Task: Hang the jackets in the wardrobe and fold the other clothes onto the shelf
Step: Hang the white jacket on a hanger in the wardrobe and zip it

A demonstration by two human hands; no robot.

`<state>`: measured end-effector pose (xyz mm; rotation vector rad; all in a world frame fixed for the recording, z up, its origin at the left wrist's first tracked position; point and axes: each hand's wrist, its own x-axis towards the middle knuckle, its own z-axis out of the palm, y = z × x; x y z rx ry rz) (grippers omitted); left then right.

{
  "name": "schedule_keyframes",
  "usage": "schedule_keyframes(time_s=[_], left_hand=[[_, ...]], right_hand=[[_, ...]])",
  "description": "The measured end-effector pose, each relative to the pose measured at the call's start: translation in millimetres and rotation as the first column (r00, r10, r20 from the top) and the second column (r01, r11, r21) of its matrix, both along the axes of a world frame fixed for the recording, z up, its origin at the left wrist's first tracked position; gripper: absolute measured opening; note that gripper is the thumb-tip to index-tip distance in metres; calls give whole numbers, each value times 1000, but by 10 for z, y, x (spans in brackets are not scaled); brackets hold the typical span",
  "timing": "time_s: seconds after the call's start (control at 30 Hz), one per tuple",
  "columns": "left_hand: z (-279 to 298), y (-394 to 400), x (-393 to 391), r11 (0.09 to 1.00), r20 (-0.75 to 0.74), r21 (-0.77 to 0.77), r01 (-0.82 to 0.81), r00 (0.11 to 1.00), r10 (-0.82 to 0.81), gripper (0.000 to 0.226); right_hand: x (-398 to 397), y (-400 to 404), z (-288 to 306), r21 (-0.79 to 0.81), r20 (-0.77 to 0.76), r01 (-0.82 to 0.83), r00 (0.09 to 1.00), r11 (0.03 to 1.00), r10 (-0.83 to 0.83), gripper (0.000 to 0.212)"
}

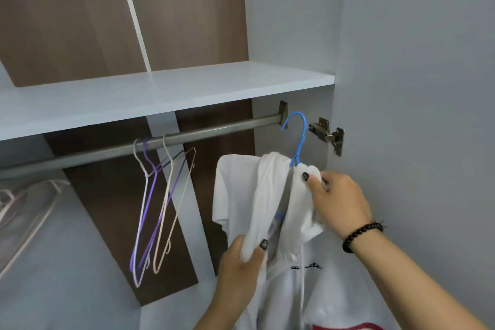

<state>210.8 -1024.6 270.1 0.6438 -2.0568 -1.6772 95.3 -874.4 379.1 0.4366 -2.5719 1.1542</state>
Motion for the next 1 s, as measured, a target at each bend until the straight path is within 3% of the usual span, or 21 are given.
schedule_keyframes(time_s=[0.07,0.13,0.2,0.3,0.43,0.53,0.63,0.7,0.8,1.0], left_hand=[[-29,-76,-179,996,-74,4,-85,994,85,11],[-47,-151,-330,987,-195,15,-159,968,159,33],[-71,-225,-477,980,-286,-94,-177,947,144,54],[-84,-348,-657,903,-302,-387,-188,951,68,57],[-90,-484,-827,886,-330,-404,-226,940,89,48],[-88,-583,-1011,880,-96,-443,-170,985,141,45],[-113,-731,-1236,859,266,-511,28,955,128,84],[-155,-808,-1373,866,380,-489,107,920,101,97],[-268,-884,-1548,878,392,-463,124,916,78,92],[-442,-823,-1650,872,385,-476,117,919,87,43]], right_hand=[[-255,-132,-24,-20,21,-26,999,999,26,48],[-506,-278,-29,-33,42,-54,998,998,55,48],[-740,-438,-19,-33,63,-85,994,996,87,48],[-1023,-686,26,-15,92,-126,988,992,126,49],[-1287,-967,76,-19,137,-173,975,985,174,51],[-1386,-1175,90,-6,155,-195,969,981,194,52],[-1437,-1377,70,-11,192,-229,955,973,226,53],[-1485,-1469,46,-22,207,-232,951,973,231,53],[-1577,-1543,5,-23,218,-225,950,974,225,54],[-1721,-1537,-214,-20,284,-198,939,980,196,52]])
